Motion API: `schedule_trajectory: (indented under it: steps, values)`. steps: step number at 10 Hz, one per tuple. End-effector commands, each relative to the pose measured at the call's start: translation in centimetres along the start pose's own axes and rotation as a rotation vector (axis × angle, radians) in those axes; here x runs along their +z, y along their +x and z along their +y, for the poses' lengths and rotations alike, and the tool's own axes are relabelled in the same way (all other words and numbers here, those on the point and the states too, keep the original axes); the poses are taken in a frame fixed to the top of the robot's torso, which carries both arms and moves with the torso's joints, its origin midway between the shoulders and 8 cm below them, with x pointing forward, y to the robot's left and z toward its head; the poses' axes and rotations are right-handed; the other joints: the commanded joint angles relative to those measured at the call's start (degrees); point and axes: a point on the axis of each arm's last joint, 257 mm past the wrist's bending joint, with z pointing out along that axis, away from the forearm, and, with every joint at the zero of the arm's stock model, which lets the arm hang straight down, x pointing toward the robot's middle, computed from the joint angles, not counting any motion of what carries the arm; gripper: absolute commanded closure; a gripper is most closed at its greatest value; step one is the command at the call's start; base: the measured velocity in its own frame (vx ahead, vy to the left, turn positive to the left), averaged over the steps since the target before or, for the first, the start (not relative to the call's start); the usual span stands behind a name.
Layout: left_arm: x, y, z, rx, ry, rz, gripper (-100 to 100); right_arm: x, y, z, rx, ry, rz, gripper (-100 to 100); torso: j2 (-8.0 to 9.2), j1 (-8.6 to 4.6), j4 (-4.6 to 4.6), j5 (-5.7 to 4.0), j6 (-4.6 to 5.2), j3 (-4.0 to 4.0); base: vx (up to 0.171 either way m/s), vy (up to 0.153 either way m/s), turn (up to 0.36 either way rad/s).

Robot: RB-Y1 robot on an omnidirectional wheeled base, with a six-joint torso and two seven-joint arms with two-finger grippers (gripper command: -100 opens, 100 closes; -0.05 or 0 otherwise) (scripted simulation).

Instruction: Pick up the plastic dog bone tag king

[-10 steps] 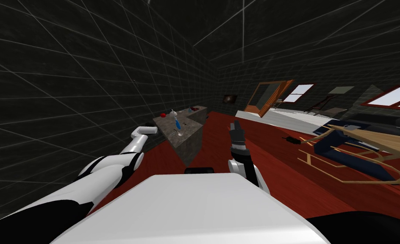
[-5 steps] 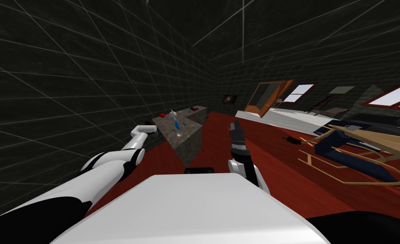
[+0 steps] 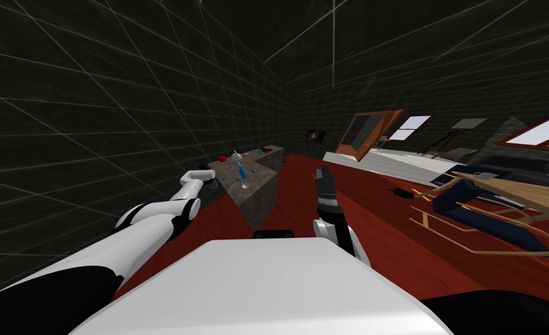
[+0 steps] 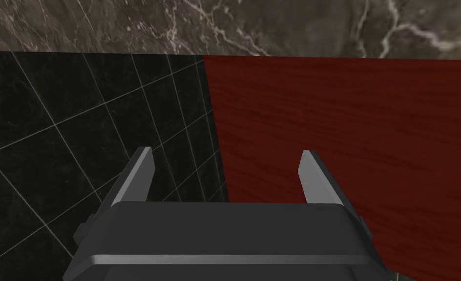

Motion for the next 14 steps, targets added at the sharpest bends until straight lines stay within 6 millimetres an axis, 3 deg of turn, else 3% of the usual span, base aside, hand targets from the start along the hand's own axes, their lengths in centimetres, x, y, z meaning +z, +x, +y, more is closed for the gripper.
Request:
schedule_trajectory:
  steps: [1, 4, 6, 7, 8, 9, 11, 14]
  values:
    - [-0.1, 0.3, 1.4, -0.043, -0.071, 0.002, -100, 0.0, 0.0, 0.0, 0.0, 0.0, 0.0, 0, 0.0, 0.0, 0.0, 0.0, 0.0, 0.0, 0.034, -0.016, -0.006]
    - [-0.3, 0.7, 3.1, -0.074, -0.148, 0.0, -100, 0.0, 0.0, 0.0, 0.0, 0.0, 0.0, 0, -0.04, -0.01, -0.01, -0.01, 0.01, -0.02, 0.033, -0.011, -0.005]
    - [-1.1, 2.4, 5.2, -0.124, -0.25, 0.018, -100, 0.0, 0.0, 0.0, 0.0, 0.0, 0.0, 0, -0.03, 0.02, 0.0, 0.0, 0.01, -0.02, 0.044, -0.007, -0.014]
    - [-1.4, 2.6, 4.9, -0.121, -0.245, 0.021, -100, 0.0, 0.0, 0.0, 0.0, 0.0, 0.0, 0, -0.09, 0.0, -0.02, 0.01, 0.01, -0.05, 0.044, -0.008, -0.005]
    - [-1.0, 2.2, 5.7, -0.124, -0.266, 0.012, -100, 0.0, 0.0, 0.0, 0.0, 0.0, 0.0, 0, -0.08, 0.01, -0.02, 0.0, 0.0, -0.04, 0.018, -0.001, 0.002]
    - [-1.5, 3.1, 6.9, -0.143, -0.318, 0.019, -100, 0.0, 0.0, 0.0, 0.0, 0.0, 0.0, 0, 0.0, 0.04, -0.01, 0.01, -0.01, -0.01, 0.024, 0.0, -0.013]
    - [-1.4, 2.9, 7.2, -0.144, -0.325, 0.016, -100, 0.0, 0.0, 0.0, 0.0, 0.0, 0.0, 0, 0.01, 0.05, 0.0, 0.02, -0.01, 0.0, 0.019, -0.001, -0.002]
    - [-2.7, 5.2, 10.4, -0.183, -0.459, 0.033, -100, 0.0, 0.0, 0.0, 0.0, 0.0, 0.0, 0, -0.04, 0.06, -0.01, 0.01, 0.01, -0.02, 0.044, 0.005, -0.019]
